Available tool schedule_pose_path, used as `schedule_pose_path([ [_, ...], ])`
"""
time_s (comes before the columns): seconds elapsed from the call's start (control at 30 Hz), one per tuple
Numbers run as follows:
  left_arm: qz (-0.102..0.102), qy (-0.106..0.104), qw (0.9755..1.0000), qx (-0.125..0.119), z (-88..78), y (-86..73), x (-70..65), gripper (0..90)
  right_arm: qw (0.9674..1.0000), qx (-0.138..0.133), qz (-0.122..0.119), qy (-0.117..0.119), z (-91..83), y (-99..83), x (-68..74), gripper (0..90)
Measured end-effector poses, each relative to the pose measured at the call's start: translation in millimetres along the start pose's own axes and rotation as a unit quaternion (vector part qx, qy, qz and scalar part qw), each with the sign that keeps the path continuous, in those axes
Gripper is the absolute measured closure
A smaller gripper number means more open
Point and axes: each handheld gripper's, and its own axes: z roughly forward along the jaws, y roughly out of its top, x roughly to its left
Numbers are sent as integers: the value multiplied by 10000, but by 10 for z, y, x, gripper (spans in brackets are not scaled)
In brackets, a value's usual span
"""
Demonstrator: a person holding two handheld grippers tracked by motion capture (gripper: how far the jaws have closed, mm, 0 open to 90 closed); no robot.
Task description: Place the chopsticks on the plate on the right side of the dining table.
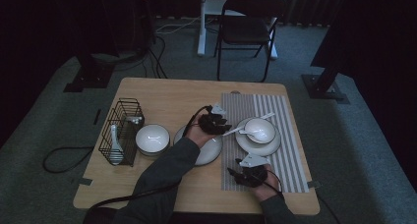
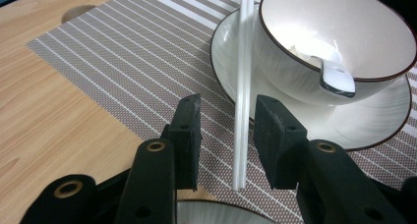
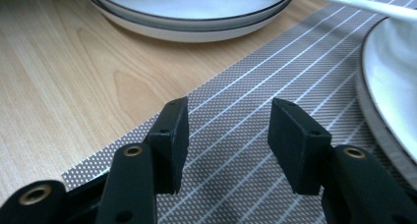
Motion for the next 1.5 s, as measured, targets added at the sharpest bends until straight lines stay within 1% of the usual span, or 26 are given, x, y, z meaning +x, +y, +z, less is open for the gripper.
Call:
schedule_pose_path([
  [0.17,-32,42,10000,-21,-57,-37,-12,623,9998,-124,88,-119,-77,13,-63,498],
  [0.37,-53,31,10000,-60,-133,-84,-36,623,9992,-252,174,-256,-168,33,-136,498],
  [0.5,-60,30,9999,-81,-154,-121,-52,623,9986,-343,229,-336,-236,54,-196,496],
  [0.57,-104,3,9999,-100,-157,-138,-58,623,9981,-392,278,-394,-275,62,-226,492],
  [0.8,-126,3,9999,-98,-152,-169,-82,621,9959,-523,356,-643,-404,68,-341,488],
  [0.9,-71,29,9999,-153,-158,-173,-108,621,9948,-560,394,-760,-450,72,-392,488],
  [0.97,-33,48,9998,-171,-165,-170,-129,622,9938,-649,475,-764,-485,74,-437,487],
  [1.1,7,74,9998,-189,-181,-155,-150,622,9914,-771,609,-867,-558,90,-542,487],
  [1.27,32,95,9998,-169,-194,-154,-146,622,9896,-814,599,-1027,-631,127,-647,487],
  [1.33,8,101,9998,-167,-194,-158,-143,623,9889,-828,597,-1083,-651,143,-683,487],
  [1.5,8,124,9998,-153,-183,-167,-151,616,9877,-835,592,-1182,-669,182,-760,487],
])
